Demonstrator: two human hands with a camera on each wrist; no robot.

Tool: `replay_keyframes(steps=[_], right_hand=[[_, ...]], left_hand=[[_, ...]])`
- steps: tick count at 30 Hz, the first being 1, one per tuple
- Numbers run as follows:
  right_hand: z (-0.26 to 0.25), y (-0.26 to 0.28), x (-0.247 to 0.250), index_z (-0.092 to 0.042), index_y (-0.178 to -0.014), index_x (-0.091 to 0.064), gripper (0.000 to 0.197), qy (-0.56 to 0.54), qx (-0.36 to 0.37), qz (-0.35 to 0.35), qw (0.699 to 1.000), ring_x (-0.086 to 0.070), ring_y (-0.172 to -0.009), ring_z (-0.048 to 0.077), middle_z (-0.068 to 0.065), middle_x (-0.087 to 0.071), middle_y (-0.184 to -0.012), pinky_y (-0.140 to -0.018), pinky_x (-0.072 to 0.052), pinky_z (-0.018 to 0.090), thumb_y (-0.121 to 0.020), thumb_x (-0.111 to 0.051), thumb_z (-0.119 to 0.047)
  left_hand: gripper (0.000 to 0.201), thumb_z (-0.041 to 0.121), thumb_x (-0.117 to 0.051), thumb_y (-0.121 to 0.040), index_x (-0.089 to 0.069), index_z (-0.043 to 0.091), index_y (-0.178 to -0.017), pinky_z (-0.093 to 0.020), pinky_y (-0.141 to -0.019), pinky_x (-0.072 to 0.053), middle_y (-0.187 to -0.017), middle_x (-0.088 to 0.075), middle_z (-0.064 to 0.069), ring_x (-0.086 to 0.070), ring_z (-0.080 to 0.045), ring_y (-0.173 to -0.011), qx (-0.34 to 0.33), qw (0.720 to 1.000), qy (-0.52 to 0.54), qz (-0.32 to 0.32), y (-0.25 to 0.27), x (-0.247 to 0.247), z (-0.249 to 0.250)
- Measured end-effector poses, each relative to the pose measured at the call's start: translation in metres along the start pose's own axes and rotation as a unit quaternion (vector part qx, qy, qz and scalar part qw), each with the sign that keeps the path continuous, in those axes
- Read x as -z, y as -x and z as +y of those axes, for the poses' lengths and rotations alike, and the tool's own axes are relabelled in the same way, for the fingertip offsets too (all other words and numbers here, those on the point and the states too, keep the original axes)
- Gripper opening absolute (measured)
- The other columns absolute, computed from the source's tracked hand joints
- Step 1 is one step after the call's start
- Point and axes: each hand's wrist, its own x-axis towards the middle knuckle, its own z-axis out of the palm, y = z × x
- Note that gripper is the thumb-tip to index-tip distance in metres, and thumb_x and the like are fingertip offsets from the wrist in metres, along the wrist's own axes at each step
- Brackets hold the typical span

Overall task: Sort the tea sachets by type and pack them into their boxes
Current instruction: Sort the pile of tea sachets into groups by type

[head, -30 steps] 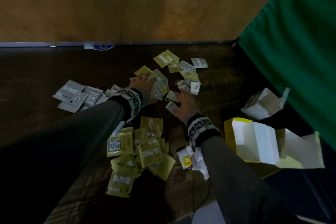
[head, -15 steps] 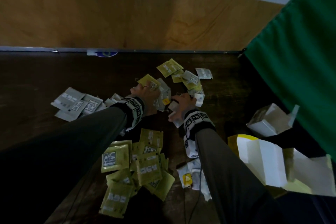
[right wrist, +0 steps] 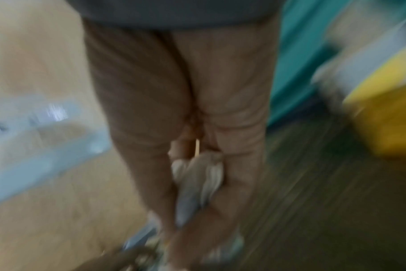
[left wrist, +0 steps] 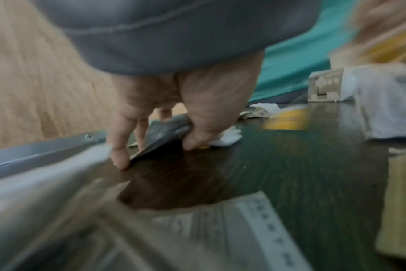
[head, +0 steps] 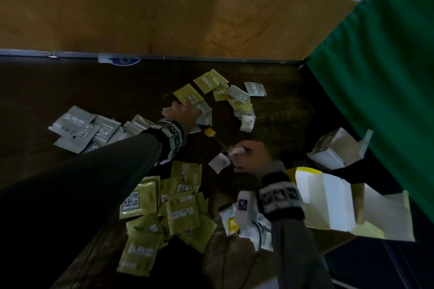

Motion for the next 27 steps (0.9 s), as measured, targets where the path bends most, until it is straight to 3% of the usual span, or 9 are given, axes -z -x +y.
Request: replay_keyframes(steps=[3,5,9,12,15,17,19,23,27], right_hand=[[0.036,0.040,0.008,-0.014,-0.073,-0.063,0.018,-0.018,0.020,0.026,0.999,-0.061,-0.051,0.014,-0.003,-0.062,-0.056,-0.047,-0.050,0.026,-0.083,-0.065,0.000],[0.067,0.059,0.003,-0.021,-0.069,-0.063,0.022,-0.013,0.008,0.040,0.999,-0.061,-0.049,0.014,-0.003,-0.061,-0.054,-0.049,-0.049,0.029,-0.084,-0.065,-0.004],[0.103,0.078,-0.011,-0.025,-0.087,-0.067,0.011,0.082,-0.027,0.047,0.995,-0.062,-0.081,0.018,0.001,-0.065,-0.085,-0.066,-0.047,0.026,-0.080,-0.069,-0.018],[0.100,0.082,-0.013,-0.009,-0.111,-0.066,0.036,0.123,0.004,0.038,0.992,-0.055,-0.109,0.021,0.008,-0.060,-0.115,-0.088,-0.047,0.032,-0.077,-0.076,-0.014],[0.075,0.074,-0.015,-0.011,-0.115,-0.065,0.040,0.096,0.065,0.110,0.987,-0.050,-0.120,0.020,0.007,-0.055,-0.127,-0.093,-0.045,0.032,-0.077,-0.076,-0.017],[0.053,0.061,-0.016,-0.017,-0.118,-0.064,0.041,0.037,0.056,0.139,0.988,-0.054,-0.115,0.016,0.003,-0.058,-0.125,-0.093,-0.047,0.033,-0.080,-0.073,-0.027],[0.028,0.049,-0.015,-0.019,-0.125,-0.057,0.045,-0.056,0.029,0.128,0.990,-0.056,-0.112,0.016,0.002,-0.059,-0.125,-0.094,-0.050,0.039,-0.084,-0.068,-0.035],[-0.007,0.036,-0.018,-0.013,-0.131,-0.048,0.044,-0.254,0.015,0.084,0.963,-0.058,-0.110,0.026,0.004,-0.055,-0.124,-0.079,-0.058,0.044,-0.092,-0.058,-0.030],[-0.012,0.031,-0.026,-0.002,-0.118,-0.057,0.035,-0.305,-0.004,0.129,0.943,-0.063,-0.102,0.035,0.018,-0.063,-0.114,-0.078,-0.056,0.053,-0.089,-0.064,-0.018]], left_hand=[[0.087,0.016,-0.077,-0.070,-0.027,0.034,-0.139,-0.061,-0.098,-0.037,-0.150,-0.011,-0.009,-0.020,-0.042,-0.131,0.008,1.000,0.004,-0.013,0.002,0.001,-0.002],[0.086,0.015,-0.076,-0.071,-0.027,0.032,-0.139,-0.059,-0.098,-0.038,-0.150,-0.008,-0.009,-0.019,-0.042,-0.131,0.012,1.000,0.007,-0.010,0.004,0.002,-0.003],[0.094,0.008,-0.077,-0.068,-0.022,0.030,-0.142,-0.056,-0.101,-0.038,-0.151,-0.007,-0.011,-0.019,-0.044,-0.133,-0.002,0.999,0.045,-0.029,0.008,0.009,-0.006],[0.083,0.006,-0.070,-0.075,-0.025,0.022,-0.143,-0.048,-0.101,-0.040,-0.147,-0.024,-0.015,-0.033,-0.040,-0.131,-0.021,0.990,0.139,0.010,0.015,0.015,0.001],[0.062,0.013,-0.060,-0.086,-0.030,0.013,-0.140,-0.042,-0.094,-0.044,-0.135,-0.043,-0.017,-0.046,-0.035,-0.122,-0.001,0.957,0.281,0.072,0.028,0.023,0.009],[0.039,0.019,-0.062,-0.087,-0.050,0.004,-0.121,-0.036,-0.083,-0.049,-0.115,-0.057,-0.012,-0.056,-0.029,-0.108,-0.046,0.933,0.348,0.077,0.038,0.028,0.013],[0.023,0.017,-0.060,-0.089,-0.059,0.002,-0.106,-0.028,-0.071,-0.050,-0.099,-0.062,-0.005,-0.061,-0.020,-0.091,-0.096,0.893,0.438,0.032,0.047,0.023,0.020],[0.017,0.015,-0.055,-0.093,-0.058,0.003,-0.104,-0.033,-0.076,-0.051,-0.096,-0.062,-0.009,-0.060,-0.020,-0.083,-0.093,0.778,0.614,-0.091,0.066,0.014,0.042],[0.009,0.012,-0.052,-0.093,-0.058,0.011,-0.086,-0.032,-0.073,-0.051,-0.087,-0.060,-0.007,-0.058,-0.019,-0.077,-0.136,0.794,0.585,-0.095,0.074,0.013,0.044]])
